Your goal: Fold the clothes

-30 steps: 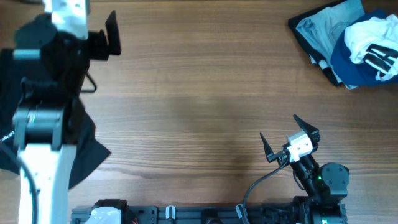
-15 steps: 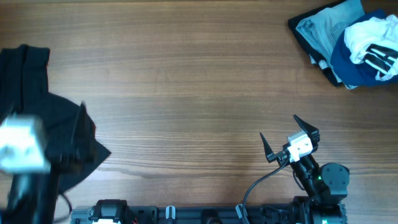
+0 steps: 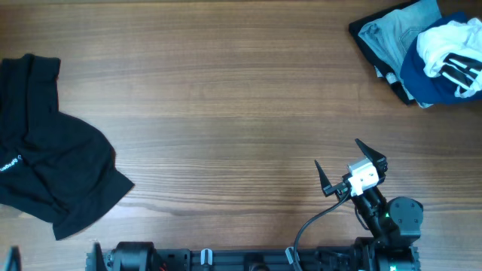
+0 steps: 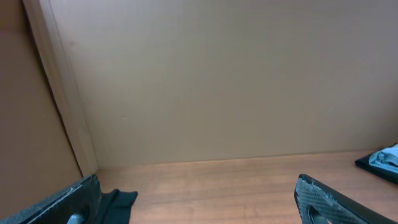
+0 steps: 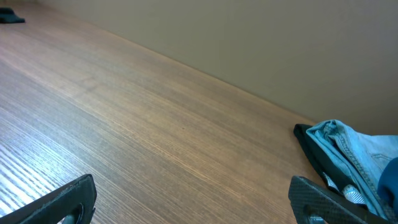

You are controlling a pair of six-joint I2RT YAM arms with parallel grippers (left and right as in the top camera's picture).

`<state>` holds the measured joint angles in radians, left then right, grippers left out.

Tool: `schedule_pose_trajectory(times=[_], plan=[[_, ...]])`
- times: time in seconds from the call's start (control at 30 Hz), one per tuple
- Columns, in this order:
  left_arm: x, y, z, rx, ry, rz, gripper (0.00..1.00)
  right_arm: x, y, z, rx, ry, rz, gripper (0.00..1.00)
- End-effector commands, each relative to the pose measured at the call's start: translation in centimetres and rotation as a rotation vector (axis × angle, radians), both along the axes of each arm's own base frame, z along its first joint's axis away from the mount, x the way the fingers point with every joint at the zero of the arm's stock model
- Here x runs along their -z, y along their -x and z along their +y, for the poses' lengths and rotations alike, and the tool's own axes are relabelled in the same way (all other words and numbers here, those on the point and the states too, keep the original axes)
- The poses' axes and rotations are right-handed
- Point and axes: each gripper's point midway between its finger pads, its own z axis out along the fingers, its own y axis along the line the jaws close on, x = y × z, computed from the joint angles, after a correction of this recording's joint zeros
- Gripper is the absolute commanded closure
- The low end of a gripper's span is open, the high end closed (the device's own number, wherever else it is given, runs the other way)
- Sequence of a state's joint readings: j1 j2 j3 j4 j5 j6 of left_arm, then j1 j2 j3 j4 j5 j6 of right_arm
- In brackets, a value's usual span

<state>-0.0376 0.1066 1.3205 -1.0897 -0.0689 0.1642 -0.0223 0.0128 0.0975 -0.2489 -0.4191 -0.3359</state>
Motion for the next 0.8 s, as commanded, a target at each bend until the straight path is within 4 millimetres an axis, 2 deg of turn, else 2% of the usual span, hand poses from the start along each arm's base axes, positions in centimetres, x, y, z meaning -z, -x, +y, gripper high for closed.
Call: schedule_pose_trajectory(times=[0.0, 0.1, 0.17, 0.27, 0.33, 0.47, 0.6, 0.77], plan=[[3.2, -0.6, -0.3, -0.001, -0.011, 0.018, 0.0, -0.4, 0.2, 0.4, -0.022, 0.001, -0.015, 0.0], [4.6, -2.7, -0.3, -0.006, -0.012, 0.06, 0.0, -0.4, 0.2, 0.4, -0.022, 0.0, -0.015, 0.0], [5.9, -4.7, -0.6, 0.008, -0.013, 0.089, 0.0, -0.4, 0.2, 0.4, -0.022, 0.0, -0.015, 0.0], [8.6, -8.2, -1.0, 0.028, -0.014, 0.141, 0.0, -0.4, 0.2, 0.4, -0.022, 0.0, -0.015, 0.0], [11.2, -11.2, -1.4, 0.051, -0.015, 0.178, 0.0, -0.4, 0.2, 0.4, -0.022, 0.0, -0.015, 0.0], [15.3, -15.2, -1.9, 0.081, -0.015, 0.205, 0.0, -0.4, 0.2, 0.4, -0.022, 0.0, -0.015, 0.0], [19.2, -17.9, -2.5, 0.114, -0.015, 0.22, 0.0, -0.4, 0.2, 0.4, -0.022, 0.0, -0.015, 0.0], [22.8, -19.2, -3.0, 0.142, -0.013, 0.266, 0.0, -0.3, 0.2, 0.4, -0.022, 0.001, -0.014, 0.0]])
